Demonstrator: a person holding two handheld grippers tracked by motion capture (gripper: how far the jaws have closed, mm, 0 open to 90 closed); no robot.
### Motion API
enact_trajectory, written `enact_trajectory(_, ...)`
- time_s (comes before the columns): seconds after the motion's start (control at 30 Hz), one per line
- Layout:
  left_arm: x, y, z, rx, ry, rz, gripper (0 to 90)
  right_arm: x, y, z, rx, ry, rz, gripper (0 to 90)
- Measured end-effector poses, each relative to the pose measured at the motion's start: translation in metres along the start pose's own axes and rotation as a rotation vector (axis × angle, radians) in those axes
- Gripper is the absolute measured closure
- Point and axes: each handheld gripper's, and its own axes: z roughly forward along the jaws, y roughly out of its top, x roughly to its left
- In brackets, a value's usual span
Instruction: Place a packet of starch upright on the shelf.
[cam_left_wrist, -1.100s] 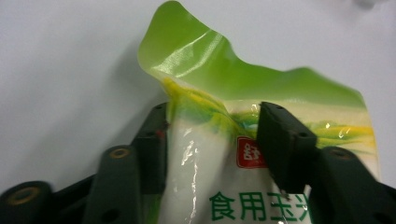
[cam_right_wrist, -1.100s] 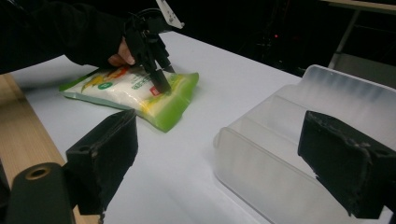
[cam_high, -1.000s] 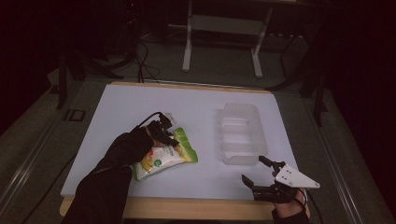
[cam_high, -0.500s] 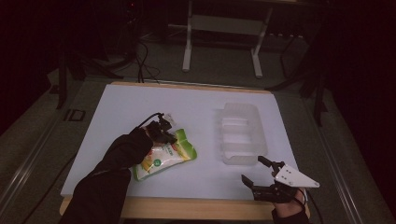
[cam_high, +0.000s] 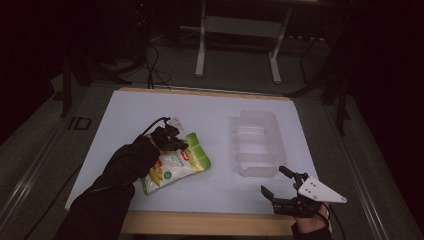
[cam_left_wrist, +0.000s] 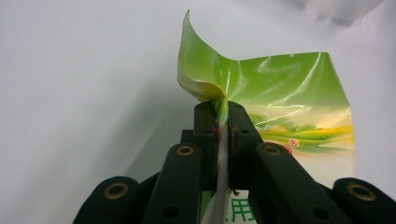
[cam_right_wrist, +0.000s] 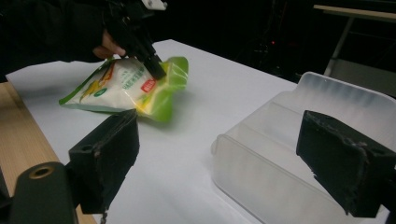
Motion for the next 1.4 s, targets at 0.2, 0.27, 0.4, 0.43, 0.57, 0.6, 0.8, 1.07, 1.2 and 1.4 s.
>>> enact_trajectory(0.2, -0.003, -0.006, -0.026, -0.086, 0.023, -0.04, 85.7, 0.0, 0.0, -0.001, -0.008, -0.005, -0.002, 13.2)
enact_trajectory(0.27, -0.005, -0.006, -0.034, -0.098, 0.036, -0.057, 85.7, 0.0, 0.0, -0.001, -0.01, -0.005, -0.001, 13.2)
enact_trajectory(0.4, -0.011, -0.006, -0.05, -0.139, 0.062, -0.066, 85.7, 0.0, 0.0, 0.0, -0.007, -0.004, -0.002, 13.3)
enact_trajectory(0.43, -0.013, -0.006, -0.054, -0.153, 0.062, -0.064, 85.8, 0.001, 0.0, 0.0, -0.008, -0.004, -0.007, 13.6)
enact_trajectory(0.57, -0.021, -0.003, -0.068, -0.194, 0.056, -0.047, 86.0, 0.001, 0.001, -0.001, -0.019, -0.008, -0.012, 13.6)
enact_trajectory(0.6, -0.024, -0.001, -0.073, -0.216, 0.059, -0.038, 86.0, 0.001, 0.001, -0.001, -0.016, -0.008, -0.004, 13.6)
enact_trajectory(0.8, -0.029, 0.006, -0.085, -0.268, 0.067, -0.032, 86.1, 0.001, 0.001, -0.001, -0.012, -0.01, -0.009, 13.7)
enact_trajectory(1.07, -0.036, 0.019, -0.094, -0.379, 0.058, -0.047, 86.1, -0.001, 0.003, -0.004, -0.027, -0.021, -0.013, 16.3)
enact_trajectory(1.2, -0.043, 0.026, -0.094, -0.453, 0.062, -0.059, 86.1, -0.003, 0.007, -0.008, -0.071, -0.04, -0.024, 18.1)
enact_trajectory(1.4, -0.052, 0.036, -0.094, -0.515, 0.066, -0.079, 86.1, -0.001, 0.011, -0.009, -0.1, -0.018, -0.065, 15.6)
